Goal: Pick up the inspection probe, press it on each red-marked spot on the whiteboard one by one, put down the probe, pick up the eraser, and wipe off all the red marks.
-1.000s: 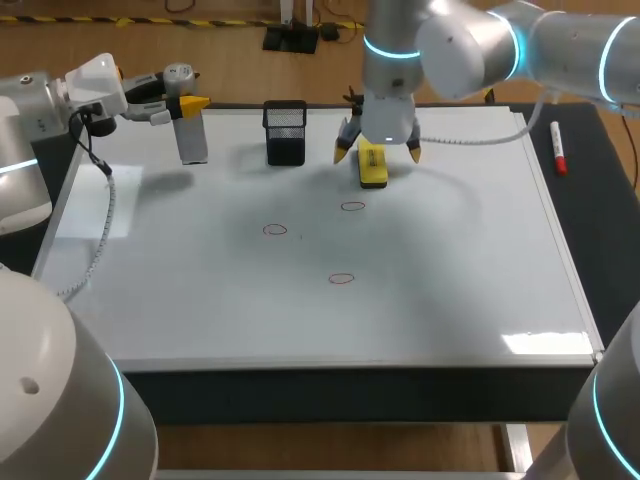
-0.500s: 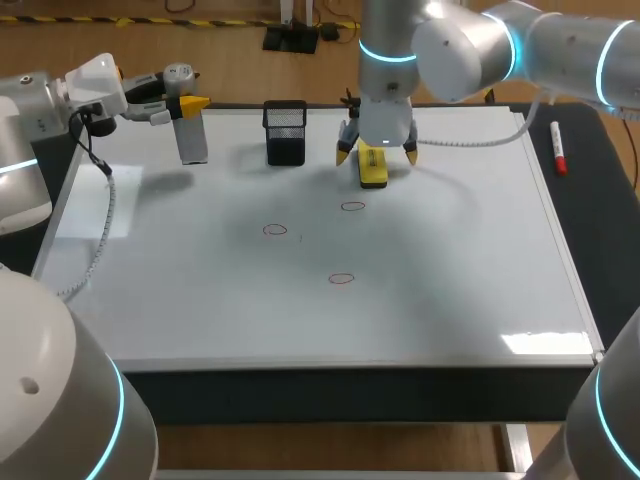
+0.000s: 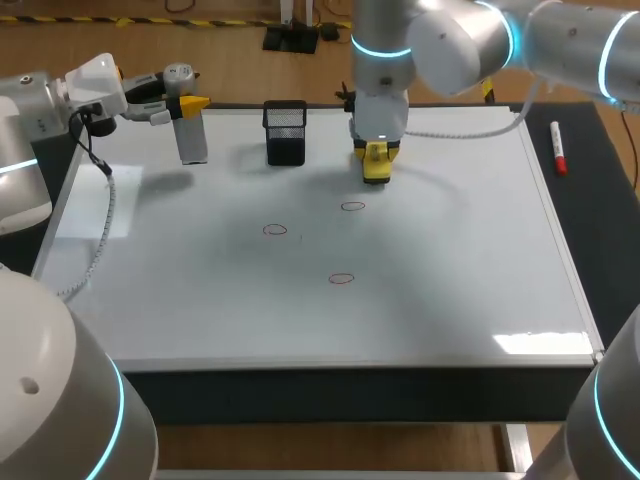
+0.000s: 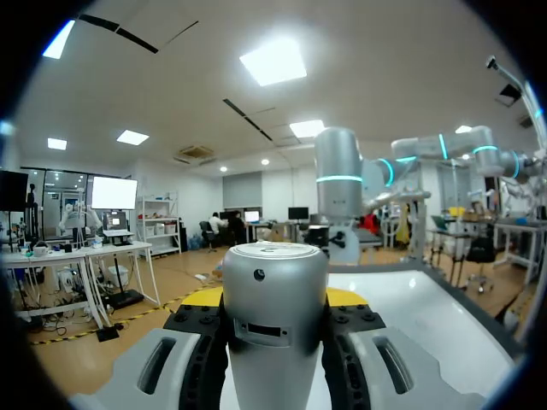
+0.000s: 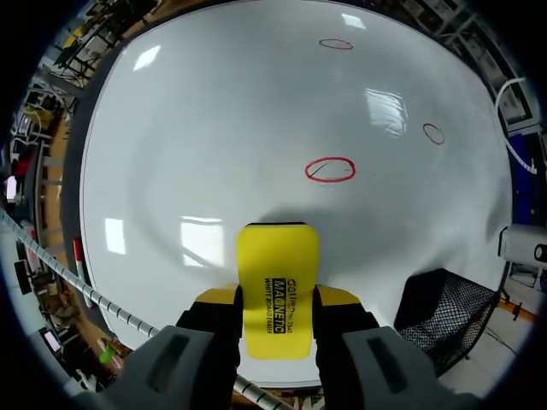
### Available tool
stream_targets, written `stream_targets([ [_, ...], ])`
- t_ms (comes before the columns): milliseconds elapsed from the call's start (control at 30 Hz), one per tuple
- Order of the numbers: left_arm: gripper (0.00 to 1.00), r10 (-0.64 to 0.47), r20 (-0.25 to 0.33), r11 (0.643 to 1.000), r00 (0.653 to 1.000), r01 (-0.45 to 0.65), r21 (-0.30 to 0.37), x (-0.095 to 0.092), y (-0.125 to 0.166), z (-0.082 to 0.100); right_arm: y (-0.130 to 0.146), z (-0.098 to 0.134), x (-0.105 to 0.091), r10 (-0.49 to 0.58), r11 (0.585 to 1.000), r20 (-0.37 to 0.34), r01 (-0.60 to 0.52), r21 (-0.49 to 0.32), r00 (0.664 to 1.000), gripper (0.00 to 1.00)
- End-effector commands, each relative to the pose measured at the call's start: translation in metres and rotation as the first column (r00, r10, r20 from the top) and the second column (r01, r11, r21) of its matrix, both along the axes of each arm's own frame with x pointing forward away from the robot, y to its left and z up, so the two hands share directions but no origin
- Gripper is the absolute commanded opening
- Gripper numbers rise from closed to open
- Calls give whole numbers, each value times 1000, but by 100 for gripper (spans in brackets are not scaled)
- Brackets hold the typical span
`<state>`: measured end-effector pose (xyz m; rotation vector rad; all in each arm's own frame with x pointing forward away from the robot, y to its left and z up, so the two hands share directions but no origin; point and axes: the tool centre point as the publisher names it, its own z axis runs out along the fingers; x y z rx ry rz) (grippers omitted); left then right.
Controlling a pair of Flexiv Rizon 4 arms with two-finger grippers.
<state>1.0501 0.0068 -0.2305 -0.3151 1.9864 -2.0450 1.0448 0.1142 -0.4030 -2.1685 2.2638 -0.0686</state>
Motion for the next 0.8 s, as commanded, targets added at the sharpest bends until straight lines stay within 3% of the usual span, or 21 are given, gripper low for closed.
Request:
stream_targets([
  [33,0,0,2,1000,1000,0,-1,0,0,1,-17,14,-10,-8,1000,17,8,20,1000,0],
  [667,0,0,2,1000,1000,0,-1,0,0,1,-128,20,-15,-226,969,-34,228,90,974,0],
  [800,0,0,2,1000,1000,0,-1,0,0,1,-150,18,-18,-264,962,-42,267,64,964,0],
])
